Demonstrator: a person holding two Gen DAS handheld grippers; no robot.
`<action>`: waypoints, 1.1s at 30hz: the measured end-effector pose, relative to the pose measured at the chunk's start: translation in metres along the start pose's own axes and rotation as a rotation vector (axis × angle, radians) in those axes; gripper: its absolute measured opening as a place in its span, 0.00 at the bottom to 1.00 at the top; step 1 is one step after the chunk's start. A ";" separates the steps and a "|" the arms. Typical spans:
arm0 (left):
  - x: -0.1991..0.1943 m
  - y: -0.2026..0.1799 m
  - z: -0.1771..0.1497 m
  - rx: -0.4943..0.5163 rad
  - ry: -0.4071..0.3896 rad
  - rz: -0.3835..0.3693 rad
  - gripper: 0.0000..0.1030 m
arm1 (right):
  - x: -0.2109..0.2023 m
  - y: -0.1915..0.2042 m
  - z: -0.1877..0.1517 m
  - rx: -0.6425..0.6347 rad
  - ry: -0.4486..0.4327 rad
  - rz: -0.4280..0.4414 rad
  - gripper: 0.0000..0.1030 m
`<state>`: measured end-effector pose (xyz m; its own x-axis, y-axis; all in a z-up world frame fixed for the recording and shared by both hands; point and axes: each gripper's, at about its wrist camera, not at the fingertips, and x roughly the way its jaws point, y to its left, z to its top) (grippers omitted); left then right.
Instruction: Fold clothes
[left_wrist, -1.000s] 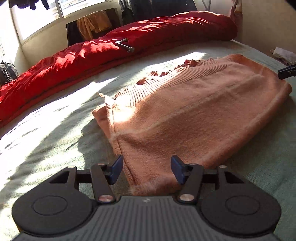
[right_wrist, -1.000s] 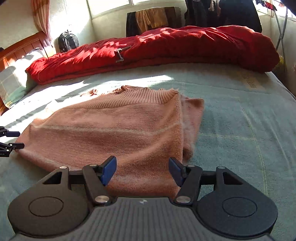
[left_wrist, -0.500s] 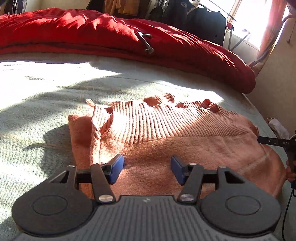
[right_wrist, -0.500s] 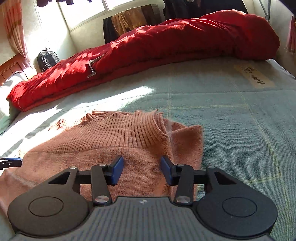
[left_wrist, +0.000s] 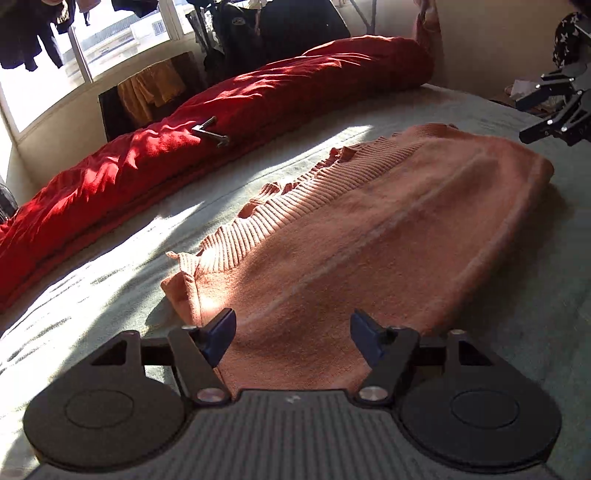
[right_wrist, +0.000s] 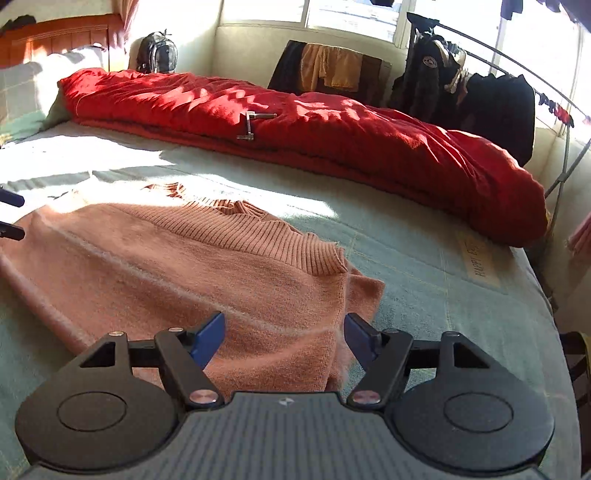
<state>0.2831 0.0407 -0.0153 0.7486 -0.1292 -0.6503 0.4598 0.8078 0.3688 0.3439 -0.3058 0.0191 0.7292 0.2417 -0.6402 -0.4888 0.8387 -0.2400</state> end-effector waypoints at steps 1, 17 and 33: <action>-0.007 -0.017 -0.003 0.092 -0.011 0.021 0.69 | -0.009 0.016 -0.003 -0.082 -0.008 -0.012 0.79; 0.039 -0.117 -0.015 0.632 -0.038 0.270 0.69 | 0.016 0.160 -0.039 -0.664 -0.034 -0.100 0.85; 0.062 -0.102 -0.002 0.641 -0.051 0.342 0.76 | 0.055 0.167 -0.022 -0.744 -0.106 -0.184 0.94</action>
<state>0.2817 -0.0488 -0.0952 0.9148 0.0311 -0.4028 0.3737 0.3137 0.8729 0.2916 -0.1633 -0.0720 0.8533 0.2073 -0.4784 -0.5213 0.3305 -0.7868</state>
